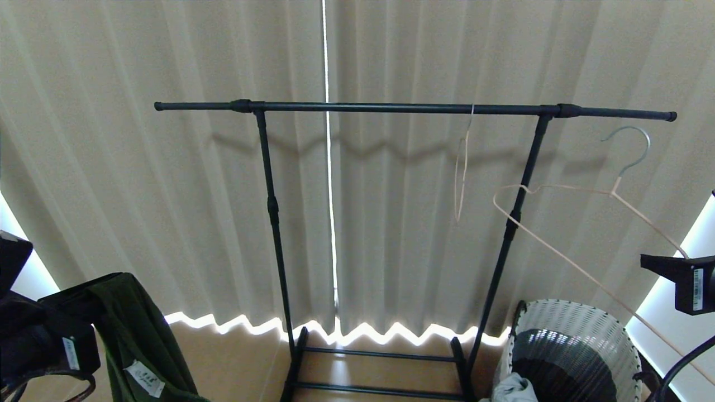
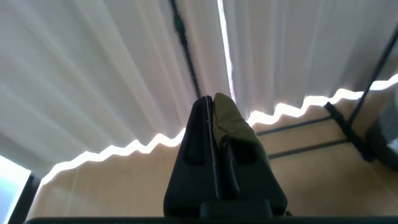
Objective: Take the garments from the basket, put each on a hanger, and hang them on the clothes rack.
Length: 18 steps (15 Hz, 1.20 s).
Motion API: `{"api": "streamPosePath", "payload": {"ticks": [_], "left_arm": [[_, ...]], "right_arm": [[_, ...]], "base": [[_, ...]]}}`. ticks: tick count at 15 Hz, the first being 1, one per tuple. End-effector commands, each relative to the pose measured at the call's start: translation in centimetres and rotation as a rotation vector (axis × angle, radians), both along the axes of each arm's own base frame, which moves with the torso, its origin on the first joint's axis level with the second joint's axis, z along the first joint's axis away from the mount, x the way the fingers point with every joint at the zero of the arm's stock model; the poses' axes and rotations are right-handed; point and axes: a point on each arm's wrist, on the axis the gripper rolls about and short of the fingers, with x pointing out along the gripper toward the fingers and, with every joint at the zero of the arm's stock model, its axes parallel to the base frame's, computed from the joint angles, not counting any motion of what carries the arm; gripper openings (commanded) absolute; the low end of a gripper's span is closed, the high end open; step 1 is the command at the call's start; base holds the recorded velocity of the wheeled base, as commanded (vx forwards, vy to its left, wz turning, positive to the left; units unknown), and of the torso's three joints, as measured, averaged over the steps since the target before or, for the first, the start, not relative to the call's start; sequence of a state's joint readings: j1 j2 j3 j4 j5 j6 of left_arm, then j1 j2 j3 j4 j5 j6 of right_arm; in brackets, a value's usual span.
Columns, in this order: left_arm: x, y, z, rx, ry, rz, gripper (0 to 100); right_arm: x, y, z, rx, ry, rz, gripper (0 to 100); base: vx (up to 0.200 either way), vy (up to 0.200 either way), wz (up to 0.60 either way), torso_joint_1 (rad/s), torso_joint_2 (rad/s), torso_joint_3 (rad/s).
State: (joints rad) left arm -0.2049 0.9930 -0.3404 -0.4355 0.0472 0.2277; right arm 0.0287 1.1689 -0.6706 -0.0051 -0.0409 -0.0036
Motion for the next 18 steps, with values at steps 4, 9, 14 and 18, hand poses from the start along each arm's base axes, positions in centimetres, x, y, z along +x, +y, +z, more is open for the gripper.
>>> {"api": "streamPosePath", "payload": {"ticks": [4,9,14,18], "left_arm": [[1.4,-0.3,1.3,-0.009,-0.01,0.01,0],[5.0,-1.5,3.0,-0.05,0.003,0.0,0],[8.1,-4.8,4.1,-0.127,0.017,0.025,0],[10.1,-6.6,4.1,-0.143,0.038,0.033,0]], "right_arm": [[0.3,0.1,0.0,0.027,-0.02,0.053,0],[0.8,1.6,0.8,0.068,-0.116,0.189,0],[0.2,4.3,1.2,0.176,-0.129,0.34,0],[-0.1,5.8,1.2,0.182,-0.128,0.429,0]], "base": [[0.0,0.0,0.0,0.0,0.0,0.0],[0.0,0.0,0.0,0.0,0.0,0.0],[0.0,0.0,0.0,0.0,0.0,0.0],[0.0,0.0,0.0,0.0,0.0,0.0]]}}
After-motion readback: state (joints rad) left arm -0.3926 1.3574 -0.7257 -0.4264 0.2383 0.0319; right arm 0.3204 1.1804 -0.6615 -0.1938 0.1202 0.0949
